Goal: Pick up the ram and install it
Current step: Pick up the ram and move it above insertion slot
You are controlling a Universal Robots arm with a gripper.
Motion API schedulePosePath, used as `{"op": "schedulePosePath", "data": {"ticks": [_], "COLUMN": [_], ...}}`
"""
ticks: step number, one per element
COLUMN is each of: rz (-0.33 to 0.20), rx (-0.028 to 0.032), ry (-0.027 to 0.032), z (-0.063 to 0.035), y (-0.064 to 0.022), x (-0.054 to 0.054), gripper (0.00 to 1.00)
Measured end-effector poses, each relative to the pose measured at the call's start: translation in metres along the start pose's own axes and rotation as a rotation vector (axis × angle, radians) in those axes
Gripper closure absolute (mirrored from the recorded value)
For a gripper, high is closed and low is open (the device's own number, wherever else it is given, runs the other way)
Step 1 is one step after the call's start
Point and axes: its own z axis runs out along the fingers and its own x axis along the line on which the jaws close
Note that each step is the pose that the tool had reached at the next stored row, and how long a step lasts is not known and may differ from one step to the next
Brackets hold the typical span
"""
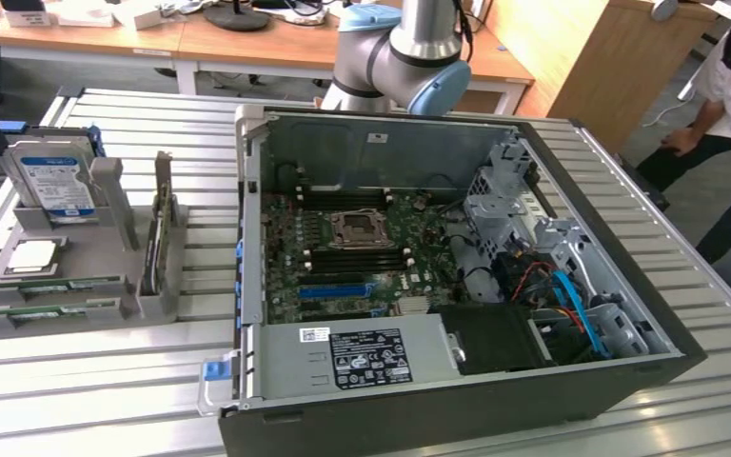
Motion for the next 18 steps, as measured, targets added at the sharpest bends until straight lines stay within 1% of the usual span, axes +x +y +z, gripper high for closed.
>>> {"op": "schedulePosePath", "data": {"ticks": [5,9,13,16,18], "rz": [0.0,0.0,-0.001,-0.004,-0.005], "rx": [0.0006,0.0072,0.0102,0.0152,0.0157], "ry": [-0.0001,-0.0003,-0.0003,-0.0006,-0.0006], "z": [0.0,0.0003,0.0005,0.0007,0.0007], "y": [0.0,-0.0001,0.0,0.0,-0.0001], "x": [0.0,0.0,0.0,0.0,0.0], "gripper": [0.89,0.89,0.89,0.89,0.89]}}
